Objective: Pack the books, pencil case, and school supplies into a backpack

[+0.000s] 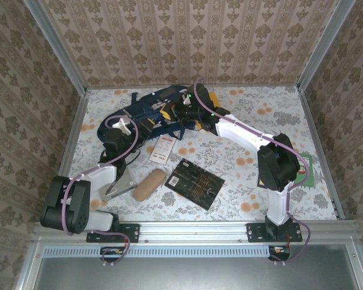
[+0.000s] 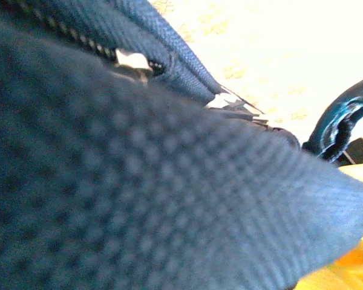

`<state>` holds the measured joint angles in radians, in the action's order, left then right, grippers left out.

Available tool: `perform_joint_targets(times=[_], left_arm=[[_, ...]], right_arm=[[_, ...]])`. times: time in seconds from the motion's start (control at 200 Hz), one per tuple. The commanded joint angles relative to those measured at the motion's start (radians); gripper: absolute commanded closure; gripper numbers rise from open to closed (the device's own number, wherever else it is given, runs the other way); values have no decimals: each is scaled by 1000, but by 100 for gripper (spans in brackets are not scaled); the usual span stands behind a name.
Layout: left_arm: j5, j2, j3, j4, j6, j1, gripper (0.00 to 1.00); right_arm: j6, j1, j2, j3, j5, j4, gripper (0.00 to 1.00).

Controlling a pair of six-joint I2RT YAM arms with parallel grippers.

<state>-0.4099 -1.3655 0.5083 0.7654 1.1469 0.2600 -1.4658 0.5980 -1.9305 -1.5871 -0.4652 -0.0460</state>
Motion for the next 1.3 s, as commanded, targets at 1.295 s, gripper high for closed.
perform_joint_targets(times=[1.295], left_arm=[[-145, -96, 129, 340, 145, 12, 40]], right_arm=[[-5, 14, 27, -42, -81, -68, 100]])
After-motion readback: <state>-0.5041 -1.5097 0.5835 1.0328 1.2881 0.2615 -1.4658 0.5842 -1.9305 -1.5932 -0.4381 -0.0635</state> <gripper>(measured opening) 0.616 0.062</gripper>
